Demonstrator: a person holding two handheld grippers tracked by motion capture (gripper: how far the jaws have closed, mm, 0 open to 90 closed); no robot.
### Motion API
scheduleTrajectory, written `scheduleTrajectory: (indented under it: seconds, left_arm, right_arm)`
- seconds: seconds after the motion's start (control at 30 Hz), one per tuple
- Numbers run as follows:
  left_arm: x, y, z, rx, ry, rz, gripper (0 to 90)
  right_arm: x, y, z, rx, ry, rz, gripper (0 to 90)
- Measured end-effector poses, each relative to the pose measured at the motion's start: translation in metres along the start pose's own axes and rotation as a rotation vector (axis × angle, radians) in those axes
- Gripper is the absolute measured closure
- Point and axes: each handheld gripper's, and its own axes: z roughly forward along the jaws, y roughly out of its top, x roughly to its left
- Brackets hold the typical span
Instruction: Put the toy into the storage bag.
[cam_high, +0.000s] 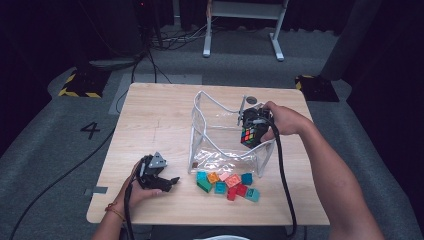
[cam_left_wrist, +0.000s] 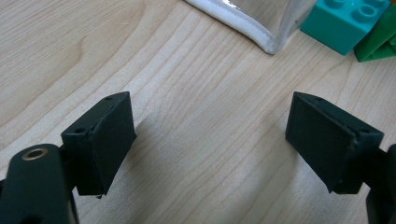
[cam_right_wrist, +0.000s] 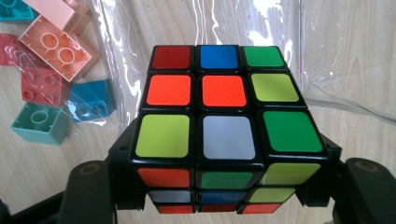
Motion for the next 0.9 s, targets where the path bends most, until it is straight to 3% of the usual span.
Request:
scheduleTrajectory:
  seconds: [0.27, 0.57, 0.7, 0.77, 0.8, 0.83, 0.87, 0.9]
  left_arm:
    - [0.0, 0.0, 0.0, 0.0, 0.0, 0.001, 15.8]
    - [0.001, 0.0, 0.0, 0.001, 0.004, 0.008, 15.6]
    - [0.001, 0.0, 0.0, 0.001, 0.003, 0.008, 15.6]
    - [0.001, 0.0, 0.0, 0.001, 0.004, 0.008, 15.6]
    - [0.001, 0.0, 0.0, 0.001, 0.004, 0.009, 15.6]
    - [0.001, 0.0, 0.0, 0.001, 0.005, 0.008, 15.6]
    - [0.001, 0.0, 0.0, 0.001, 0.004, 0.009, 15.6]
    - [0.001, 0.0, 0.0, 0.001, 0.005, 0.008, 15.6]
  right_arm:
    - [0.0, 0.001, 0.002, 0.002, 0.003, 0.004, 33.8]
    - [-0.001, -0.007, -0.001, -0.064, -0.006, 0.035, 34.3]
    - [0.0, -0.011, -0.003, -0.118, -0.021, 0.056, 34.4]
    - [-0.003, -0.014, -0.005, -0.177, -0.041, 0.033, 34.1]
    - [-0.001, -0.015, -0.007, -0.178, -0.034, 0.074, 34.1]
    - [-0.002, -0.018, -0.009, -0.219, -0.066, 0.075, 33.6]
    - [-0.002, -0.018, -0.009, -0.219, -0.066, 0.075, 33.6]
    - [-0.004, -0.02, -0.01, -0.258, -0.079, 0.059, 33.6]
